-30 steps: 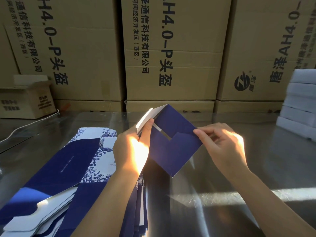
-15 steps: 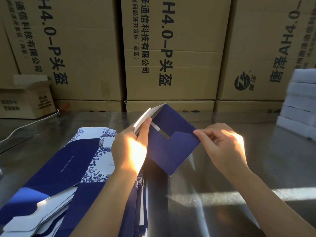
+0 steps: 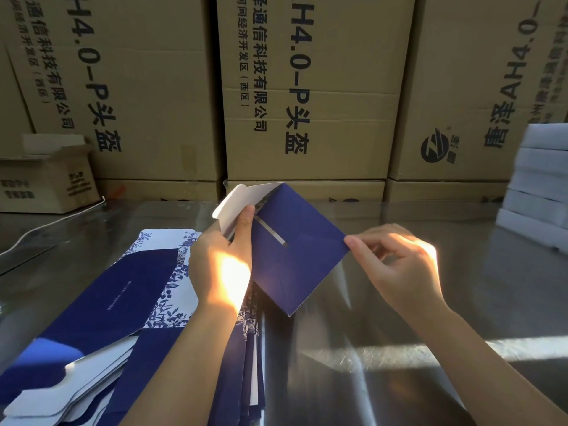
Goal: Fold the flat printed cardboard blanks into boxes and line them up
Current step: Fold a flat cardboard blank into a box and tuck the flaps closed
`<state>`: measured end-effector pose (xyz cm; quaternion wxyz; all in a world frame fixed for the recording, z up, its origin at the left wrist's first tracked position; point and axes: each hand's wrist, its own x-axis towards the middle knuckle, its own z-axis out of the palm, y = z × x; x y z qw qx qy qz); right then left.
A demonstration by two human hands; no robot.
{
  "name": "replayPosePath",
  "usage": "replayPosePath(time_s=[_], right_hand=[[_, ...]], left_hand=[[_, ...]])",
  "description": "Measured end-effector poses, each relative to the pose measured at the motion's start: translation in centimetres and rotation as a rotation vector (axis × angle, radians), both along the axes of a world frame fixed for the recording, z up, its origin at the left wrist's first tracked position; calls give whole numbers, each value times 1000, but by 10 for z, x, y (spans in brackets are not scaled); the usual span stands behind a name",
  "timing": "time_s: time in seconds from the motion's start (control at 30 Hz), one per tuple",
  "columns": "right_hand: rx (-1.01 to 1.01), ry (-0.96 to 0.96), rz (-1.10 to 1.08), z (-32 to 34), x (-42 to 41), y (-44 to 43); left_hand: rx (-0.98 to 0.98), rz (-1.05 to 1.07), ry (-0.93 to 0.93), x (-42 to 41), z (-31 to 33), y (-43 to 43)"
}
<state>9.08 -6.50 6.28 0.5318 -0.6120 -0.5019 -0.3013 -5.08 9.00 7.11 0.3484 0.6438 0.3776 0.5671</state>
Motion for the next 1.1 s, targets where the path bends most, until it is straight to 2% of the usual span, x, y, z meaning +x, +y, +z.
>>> replayPosePath(time_s=[0.3, 0.5, 0.57, 0.7, 0.8, 0.93, 1.1], right_hand=[[-42, 11, -67, -3, 4, 1], [-169, -22, -102, -4, 4, 2], [-171, 106, -59, -4, 2, 2], [-166, 542, 224, -1, -2, 6], [-197, 596, 296, 1, 0, 5], [-181, 611, 319, 1, 2, 4], [-112, 726, 309, 5, 1, 8]], left_hand=[[9, 24, 25, 2, 0, -2], [170, 62, 52, 0, 0, -4], [227, 12, 55, 1, -2, -3], [345, -182, 61, 3, -5, -8], [293, -308, -18, 3, -5, -11], [101, -472, -272, 1, 1, -9], [28, -576, -291, 4, 6, -11]])
